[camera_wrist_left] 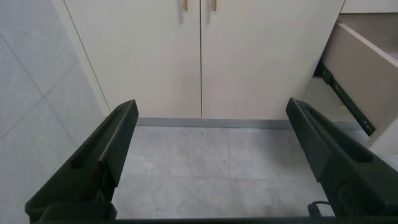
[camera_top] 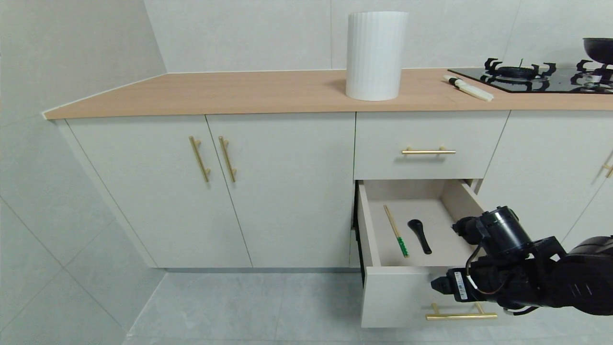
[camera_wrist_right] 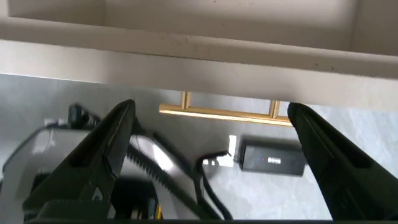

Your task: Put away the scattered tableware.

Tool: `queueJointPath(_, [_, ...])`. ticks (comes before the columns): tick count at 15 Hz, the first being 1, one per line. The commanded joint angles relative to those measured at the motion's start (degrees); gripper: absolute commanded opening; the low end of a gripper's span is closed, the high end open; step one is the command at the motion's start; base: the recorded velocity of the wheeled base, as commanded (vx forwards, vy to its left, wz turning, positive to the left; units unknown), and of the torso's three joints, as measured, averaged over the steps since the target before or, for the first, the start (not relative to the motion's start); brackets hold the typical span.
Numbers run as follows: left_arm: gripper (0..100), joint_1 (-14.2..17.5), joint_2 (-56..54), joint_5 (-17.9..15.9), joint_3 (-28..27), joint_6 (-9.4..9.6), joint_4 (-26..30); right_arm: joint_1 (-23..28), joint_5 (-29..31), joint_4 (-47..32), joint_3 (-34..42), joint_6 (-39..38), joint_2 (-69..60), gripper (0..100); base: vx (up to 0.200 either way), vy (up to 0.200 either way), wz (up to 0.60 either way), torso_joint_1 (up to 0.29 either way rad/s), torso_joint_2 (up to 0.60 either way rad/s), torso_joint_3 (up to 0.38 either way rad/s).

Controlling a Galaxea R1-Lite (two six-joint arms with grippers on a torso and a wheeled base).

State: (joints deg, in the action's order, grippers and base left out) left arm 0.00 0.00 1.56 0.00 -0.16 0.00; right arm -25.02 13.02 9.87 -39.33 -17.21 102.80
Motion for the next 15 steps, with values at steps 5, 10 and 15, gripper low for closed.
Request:
queueJointPath(5, [100, 0.0, 0.0, 0.0, 0.0, -0.02, 0.0, 3.0, 0.1, 4.9, -2.4, 0.6, 5.8, 100, 0.000, 0.000, 0.00, 0.000, 0.00, 0.000])
queueJointPath(10, [100, 0.0, 0.0, 0.0, 0.0, -0.02, 0.0, 6.1, -0.1, 5.0, -7.4, 3.2, 9.0, 100, 0.000, 0.000, 0.00, 0.000, 0.00, 0.000])
queueJointPath(15, [100, 0.0, 0.0, 0.0, 0.0, -0.02, 0.0, 6.5, -0.1, 5.0, -14.1, 4.7, 12.3, 100, 0.000, 0.000, 0.00, 0.000, 0.00, 0.000])
